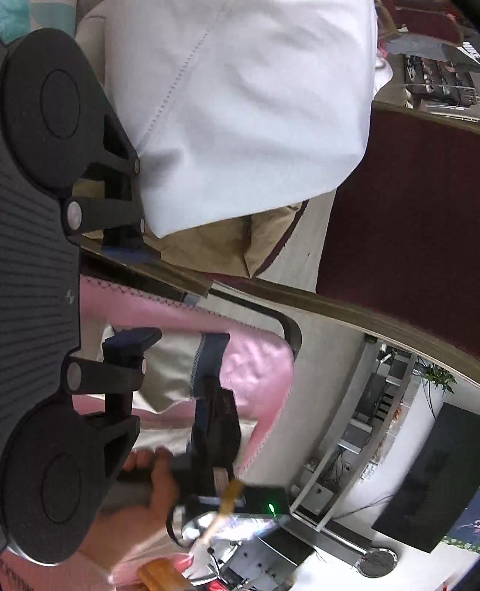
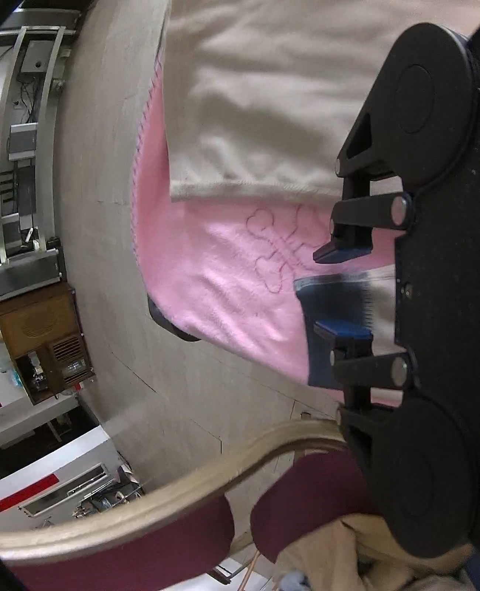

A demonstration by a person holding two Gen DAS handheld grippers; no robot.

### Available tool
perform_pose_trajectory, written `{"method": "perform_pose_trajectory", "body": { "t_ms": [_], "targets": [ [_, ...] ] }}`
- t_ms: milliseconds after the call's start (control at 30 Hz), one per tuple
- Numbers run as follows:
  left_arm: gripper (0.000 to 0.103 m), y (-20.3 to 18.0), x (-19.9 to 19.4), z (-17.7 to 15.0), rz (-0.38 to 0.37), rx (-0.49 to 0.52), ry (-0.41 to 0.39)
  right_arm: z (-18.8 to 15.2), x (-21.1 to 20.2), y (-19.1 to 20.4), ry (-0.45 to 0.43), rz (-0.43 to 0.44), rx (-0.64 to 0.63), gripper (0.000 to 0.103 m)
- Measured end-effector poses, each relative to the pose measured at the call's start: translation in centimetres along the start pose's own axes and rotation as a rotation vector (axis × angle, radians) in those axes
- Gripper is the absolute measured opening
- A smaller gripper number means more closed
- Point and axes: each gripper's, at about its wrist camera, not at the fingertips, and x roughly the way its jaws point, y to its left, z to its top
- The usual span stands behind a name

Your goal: Fold clothes

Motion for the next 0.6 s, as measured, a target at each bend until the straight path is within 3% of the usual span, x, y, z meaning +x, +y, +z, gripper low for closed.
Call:
{"method": "perform_pose_trajectory", "body": {
  "t_ms": [33, 67, 167, 267, 400, 467, 533, 600],
  "targets": [
    [0.039, 0.0, 0.0, 0.0, -0.009, -0.002, -0.003, -0.1, 0.3, 0.1, -0.007, -0.002, -0.007, 0.01],
    [0.04, 0.1, 0.0, 0.1, -0.02, -0.005, -0.006, -0.3, 0.2, 0.1, -0.012, 0.002, -0.018, 0.007],
    [0.044, 0.9, -0.3, 0.2, -0.096, -0.047, -0.02, -0.6, -3.0, 0.2, -0.066, 0.068, -0.075, 0.006],
    [0.05, 1.9, -1.4, 0.4, -0.215, -0.088, -0.065, -1.0, -8.6, -0.5, -0.123, 0.218, -0.103, 0.006],
    [0.073, 3.0, -2.7, 0.4, -0.408, -0.108, -0.121, -2.1, -16.4, -2.2, -0.157, 0.434, -0.132, 0.006],
    [0.077, 3.8, -3.3, 0.3, -0.551, -0.133, -0.146, -3.0, -20.3, -2.9, -0.176, 0.524, -0.156, 0.006],
    [0.087, 4.7, -3.9, 0.2, -0.687, -0.166, -0.174, -3.8, -23.1, -3.6, -0.19, 0.6, -0.165, 0.006],
    [0.088, 5.5, -4.4, 0.0, -0.8, -0.194, -0.196, -4.8, -25.8, -4.2, -0.202, 0.671, -0.176, 0.006]
  ]
}}
